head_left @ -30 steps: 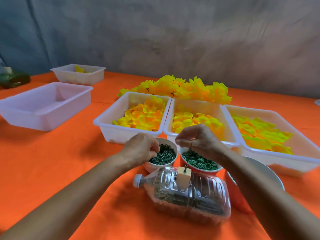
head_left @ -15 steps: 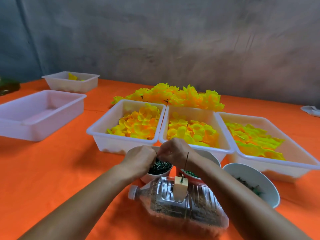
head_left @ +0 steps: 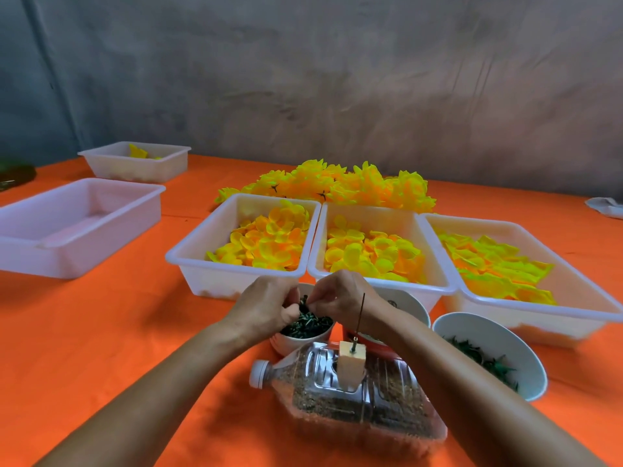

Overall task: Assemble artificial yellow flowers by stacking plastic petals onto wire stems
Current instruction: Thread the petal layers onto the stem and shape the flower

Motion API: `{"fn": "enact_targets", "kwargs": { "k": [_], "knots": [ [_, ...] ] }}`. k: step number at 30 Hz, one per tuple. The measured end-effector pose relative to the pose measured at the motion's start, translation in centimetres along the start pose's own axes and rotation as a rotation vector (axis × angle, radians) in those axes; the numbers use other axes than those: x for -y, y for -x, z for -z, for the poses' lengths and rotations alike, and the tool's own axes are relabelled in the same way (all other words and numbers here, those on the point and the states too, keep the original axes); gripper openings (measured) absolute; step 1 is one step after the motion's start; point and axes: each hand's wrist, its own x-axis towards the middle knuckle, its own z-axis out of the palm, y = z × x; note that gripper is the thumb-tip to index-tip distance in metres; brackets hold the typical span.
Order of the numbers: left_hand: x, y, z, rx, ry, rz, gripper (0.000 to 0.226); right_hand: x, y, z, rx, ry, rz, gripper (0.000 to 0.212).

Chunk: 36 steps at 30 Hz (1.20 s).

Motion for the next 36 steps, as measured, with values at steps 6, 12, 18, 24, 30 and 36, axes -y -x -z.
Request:
{"fn": "enact_targets", "kwargs": {
  "k": [6, 12, 18, 24, 30, 36],
  "knots": [
    [0.0, 0.6, 0.4, -0.115, 0.456, 0.084, 0.024, -0.8, 0.6, 0.6, -0.043, -0.264, -0.025, 0.015],
    [-1.4, 1.2, 0.8, -0.175, 0.899, 0.104, 0.019, 0.2, 1.4, 1.5, -0.102, -0.772, 0.035, 0.021],
    [-3.3, 1.4, 0.7, -0.288, 0.986, 0.043, 0.026, 0.9, 2.6, 2.3, -0.123, -0.942, 0.083, 0.012],
    [-4.8, 1.5, 0.7, -0.333, 0.946, -0.044, 0.026, 0.3, 3.5, 3.0, -0.183, -0.970, 0.081, 0.011],
    [-6.0, 1.6, 0.9, -0.367, 0.895, -0.107, 0.030, 0.0, 4.2, 3.6, -0.200, -0.966, 0.164, 0.014],
    [-6.3, 1.5, 1.0, -0.374, 0.903, -0.125, 0.030, 0.5, 4.6, 3.9, -0.198, -1.025, 0.263, 0.015]
  ]
}}
